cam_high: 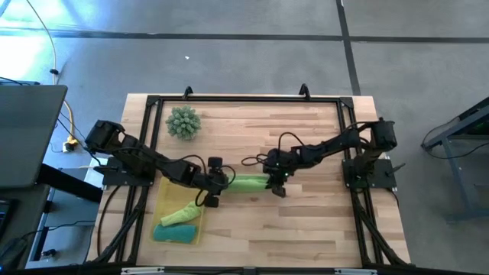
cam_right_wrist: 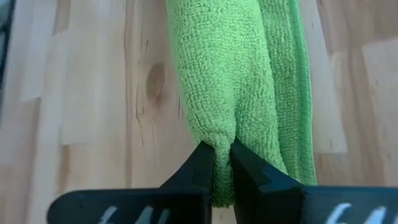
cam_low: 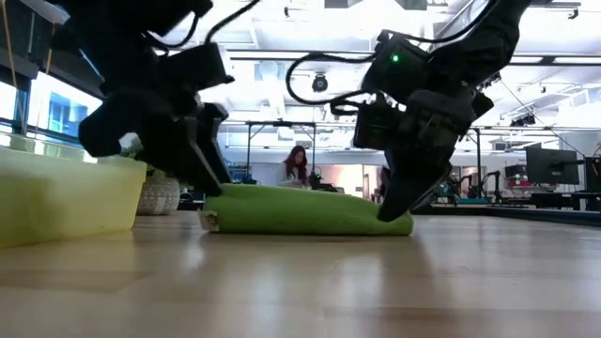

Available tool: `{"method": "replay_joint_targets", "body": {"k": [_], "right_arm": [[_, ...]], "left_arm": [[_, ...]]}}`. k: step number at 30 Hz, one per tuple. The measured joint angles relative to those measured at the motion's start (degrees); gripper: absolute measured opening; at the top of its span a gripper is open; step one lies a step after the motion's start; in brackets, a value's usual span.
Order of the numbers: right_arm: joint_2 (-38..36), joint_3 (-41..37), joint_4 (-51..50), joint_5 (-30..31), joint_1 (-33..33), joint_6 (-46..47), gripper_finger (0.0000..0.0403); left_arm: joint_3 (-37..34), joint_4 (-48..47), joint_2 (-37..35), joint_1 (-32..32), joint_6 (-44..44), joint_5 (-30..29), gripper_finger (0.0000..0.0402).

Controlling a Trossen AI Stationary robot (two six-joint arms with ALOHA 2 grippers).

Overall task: Roll microfiber towels into tight, uniform cylinder then place into a basket
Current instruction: Roll the green towel

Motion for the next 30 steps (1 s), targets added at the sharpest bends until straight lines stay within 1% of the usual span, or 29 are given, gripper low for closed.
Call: {"method": "replay_joint_targets", "body": {"k": [5, 9, 14, 19, 22, 27, 30], "right_arm": [[0.04, -0.14, -0.68, -4.02, -1.37, 4.70, 0.0012], [0.07, -0.17, -1.15, -5.52, -1.99, 6.18, 0.0012], [0.11, -0.17, -1.08, -6.07, -2.17, 6.15, 0.0012], [0.11, -0.17, -1.03, -6.02, -2.15, 6.08, 0.0012], [0.11, -0.17, -1.03, -6.01, -2.15, 6.04, 0.0012], [0.13, -0.17, -1.00, -6.40, -2.17, 6.02, 0.0012], [0.13, -0.17, -1.00, -6.47, -2.17, 6.02, 0.0013]], "left_arm": [[1.96, -1.13, -1.04, -1.67, 4.32, -2.09, 0.0142], [5.27, -1.22, -0.63, -3.46, 6.88, -2.94, 0.0141], [5.64, 1.22, 2.58, -3.65, 6.74, -2.93, 0.0143], [5.64, 3.35, 6.74, -2.57, 3.94, -2.69, 0.0143], [5.67, 5.22, 8.46, -1.62, 3.74, -2.68, 0.0143], [5.67, 5.63, 10.04, -0.04, 3.73, -2.59, 0.0143], [5.70, 5.34, 10.97, 0.98, 2.90, -0.15, 0.0143]]}}
